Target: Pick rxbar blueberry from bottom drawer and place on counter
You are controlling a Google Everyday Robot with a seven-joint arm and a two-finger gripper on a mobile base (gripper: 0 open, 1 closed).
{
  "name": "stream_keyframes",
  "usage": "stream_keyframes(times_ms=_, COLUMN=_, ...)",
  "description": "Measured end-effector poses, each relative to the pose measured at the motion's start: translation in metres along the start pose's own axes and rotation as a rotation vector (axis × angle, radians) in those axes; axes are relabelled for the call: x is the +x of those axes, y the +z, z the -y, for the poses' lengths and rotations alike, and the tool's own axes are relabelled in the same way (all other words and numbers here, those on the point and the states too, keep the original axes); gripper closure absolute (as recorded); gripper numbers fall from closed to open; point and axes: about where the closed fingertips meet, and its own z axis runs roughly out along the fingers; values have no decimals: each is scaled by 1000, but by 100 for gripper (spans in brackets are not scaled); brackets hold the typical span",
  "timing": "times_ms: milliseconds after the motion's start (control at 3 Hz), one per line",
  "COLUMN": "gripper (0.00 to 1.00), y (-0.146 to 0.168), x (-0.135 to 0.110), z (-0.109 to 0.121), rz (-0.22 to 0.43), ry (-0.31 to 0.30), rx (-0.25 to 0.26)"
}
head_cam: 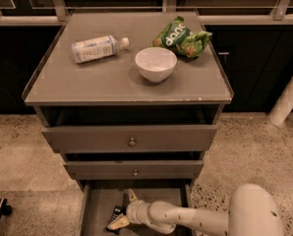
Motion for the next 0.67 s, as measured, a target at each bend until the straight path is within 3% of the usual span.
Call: stream_keyframes(times_ms=667, gripper=0, y=19, x=-11, z=-3, rz=49, ry=-19, rx=41)
